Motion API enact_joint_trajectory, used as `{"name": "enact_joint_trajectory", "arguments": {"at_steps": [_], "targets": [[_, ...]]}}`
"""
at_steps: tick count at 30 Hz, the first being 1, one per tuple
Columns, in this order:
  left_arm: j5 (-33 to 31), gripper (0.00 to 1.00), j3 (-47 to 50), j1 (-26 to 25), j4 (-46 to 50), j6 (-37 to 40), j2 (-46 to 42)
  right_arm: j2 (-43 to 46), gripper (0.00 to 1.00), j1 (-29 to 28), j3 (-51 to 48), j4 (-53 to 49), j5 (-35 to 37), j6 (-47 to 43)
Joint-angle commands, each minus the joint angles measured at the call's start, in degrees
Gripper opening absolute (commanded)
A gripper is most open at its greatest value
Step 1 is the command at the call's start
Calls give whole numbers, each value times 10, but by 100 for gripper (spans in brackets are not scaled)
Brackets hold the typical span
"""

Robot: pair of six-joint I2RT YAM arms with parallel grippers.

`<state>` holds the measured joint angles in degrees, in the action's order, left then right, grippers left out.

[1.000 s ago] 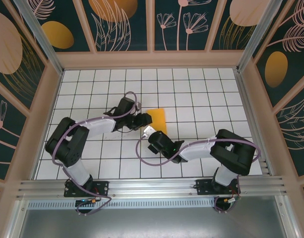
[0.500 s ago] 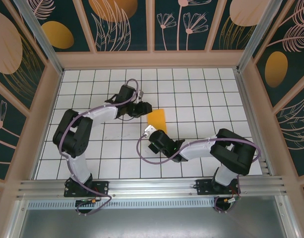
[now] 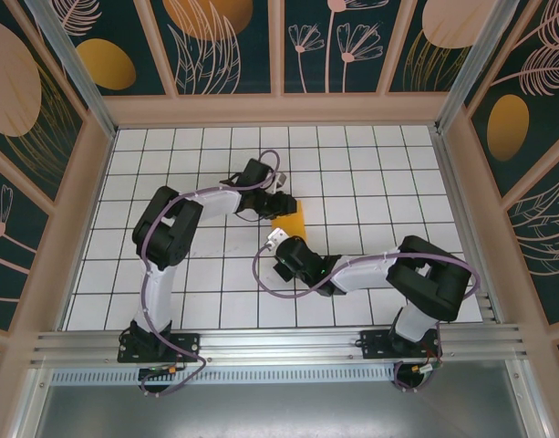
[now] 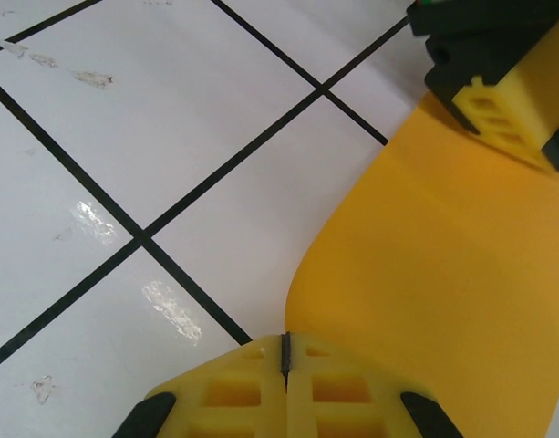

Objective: Fold a paper plane with a square sheet of paper (fold left side to right side)
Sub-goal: Third fold the triangle at the center of the table.

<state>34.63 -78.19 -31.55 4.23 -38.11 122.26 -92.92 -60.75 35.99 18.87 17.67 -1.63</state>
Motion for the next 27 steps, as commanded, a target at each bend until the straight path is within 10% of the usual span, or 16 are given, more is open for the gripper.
{"name": "enact_joint_trajectory", "arguments": {"at_steps": [1, 27], "targets": [[-4, 33, -20, -4, 25, 22, 20, 9, 0, 11, 13, -16, -30, 17], [-23, 28, -19, -15, 43, 43, 49, -6, 0, 204, 47, -45, -270, 111]]}}
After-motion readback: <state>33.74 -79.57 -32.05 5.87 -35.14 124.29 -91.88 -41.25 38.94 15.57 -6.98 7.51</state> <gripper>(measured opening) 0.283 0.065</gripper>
